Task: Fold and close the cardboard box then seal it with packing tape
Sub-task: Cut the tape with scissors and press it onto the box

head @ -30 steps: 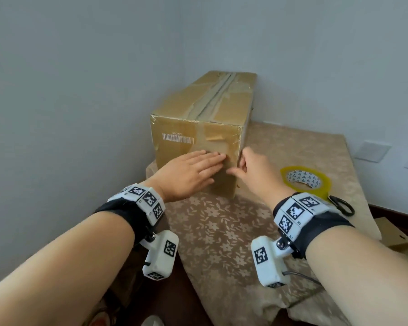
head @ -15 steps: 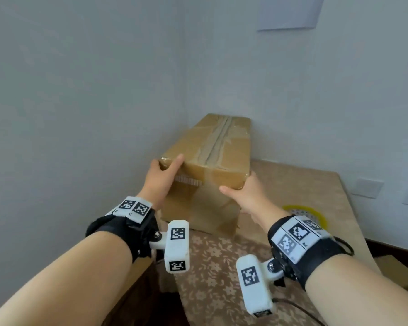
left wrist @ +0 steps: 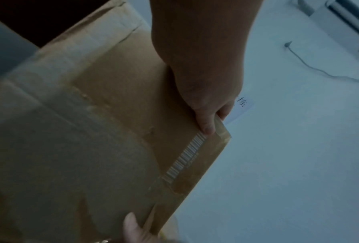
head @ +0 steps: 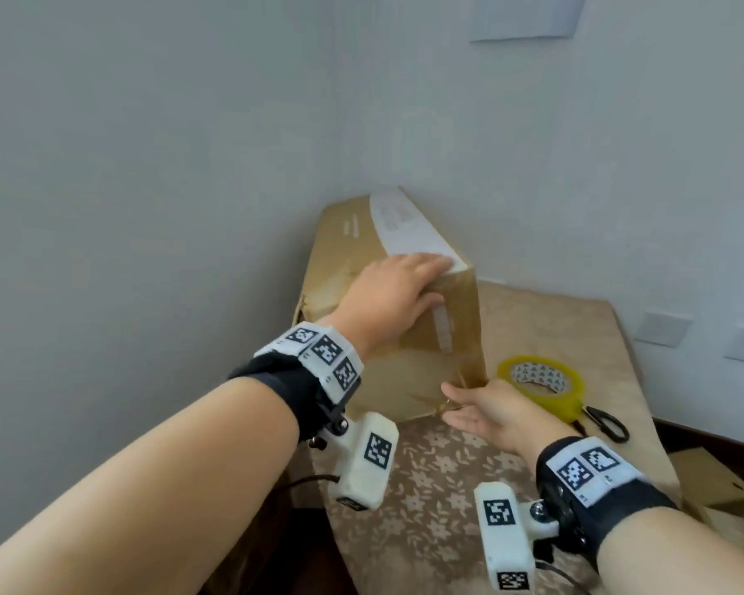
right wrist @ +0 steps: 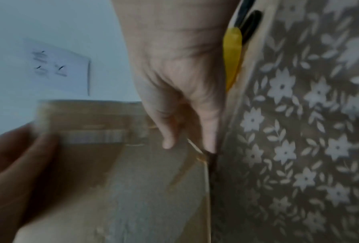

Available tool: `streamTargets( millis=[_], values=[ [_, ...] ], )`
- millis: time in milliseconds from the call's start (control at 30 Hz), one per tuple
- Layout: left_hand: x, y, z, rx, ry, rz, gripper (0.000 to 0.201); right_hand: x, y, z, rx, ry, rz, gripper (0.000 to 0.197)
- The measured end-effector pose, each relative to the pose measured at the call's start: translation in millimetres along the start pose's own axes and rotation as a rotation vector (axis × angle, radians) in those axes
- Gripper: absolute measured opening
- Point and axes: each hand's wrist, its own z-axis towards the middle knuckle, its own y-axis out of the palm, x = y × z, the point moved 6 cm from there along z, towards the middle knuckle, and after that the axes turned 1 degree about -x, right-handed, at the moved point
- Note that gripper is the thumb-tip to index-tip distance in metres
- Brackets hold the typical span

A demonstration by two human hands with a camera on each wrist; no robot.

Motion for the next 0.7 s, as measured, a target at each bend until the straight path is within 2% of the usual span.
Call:
streamTargets(
  millis=[67,100,133,200,233,300,367,433,467,533,600,700],
  values=[
    [10.8,19.0,-3.5,-0.073,0.028,0.069,0.049,-11.7,-8.9,-4.5,0.085,0.036,-0.323,0.049],
    [12.3,24.6,-5.4,-0.082,0.031,0.107,0.049,-27.0,-11.3,-8.2,0.154,-0.014,-0.407,0.047],
    [11.8,26.7,-7.3,-0.071,0.019,0.126,0.049,-46.2,-15.4,-12.1,0.239,-0.118,-0.440,0.047],
    [1.5,17.8,-14.5,0.000,-0.076,0.085,0.045,-92.3,-21.6,-28.7,0.420,-0.436,-0.514,0.041],
    [-8.1,11.1,-20.7,0.045,-0.152,0.051,0.044,-109.5,-18.3,-40.0,0.445,-0.572,-0.579,0.038],
    [-34.1,-2.4,-38.9,0.131,-0.349,0.053,0.043,-125.9,-3.7,-52.0,0.348,-0.711,-0.702,0.038],
    [-64.3,-12.0,-68.4,0.180,-0.615,0.014,0.045,-123.8,12.2,-49.0,0.204,-0.687,-0.788,0.043],
    [-91.2,-9.9,-99.5,0.208,-0.856,-0.184,0.049,-117.9,23.0,-41.9,0.140,-0.645,-0.842,0.048],
    [-99.2,-5.2,-109.8,0.185,-0.926,-0.316,0.052,-115.8,25.7,-39.7,0.141,-0.639,-0.840,0.047],
    [-99.8,6.3,-118.8,0.110,-0.973,-0.561,0.061,-115.1,26.7,-39.3,0.156,-0.656,-0.783,0.045],
    [-88.6,12.1,-118.4,0.106,-1.007,-0.753,0.066,-114.7,26.2,-40.9,0.166,-0.651,-0.743,0.045],
    [-75.2,16.8,-111.1,0.130,-1.085,-0.863,0.072,-113.5,22.9,-39.5,0.161,-0.633,-0.718,0.044]
  ],
)
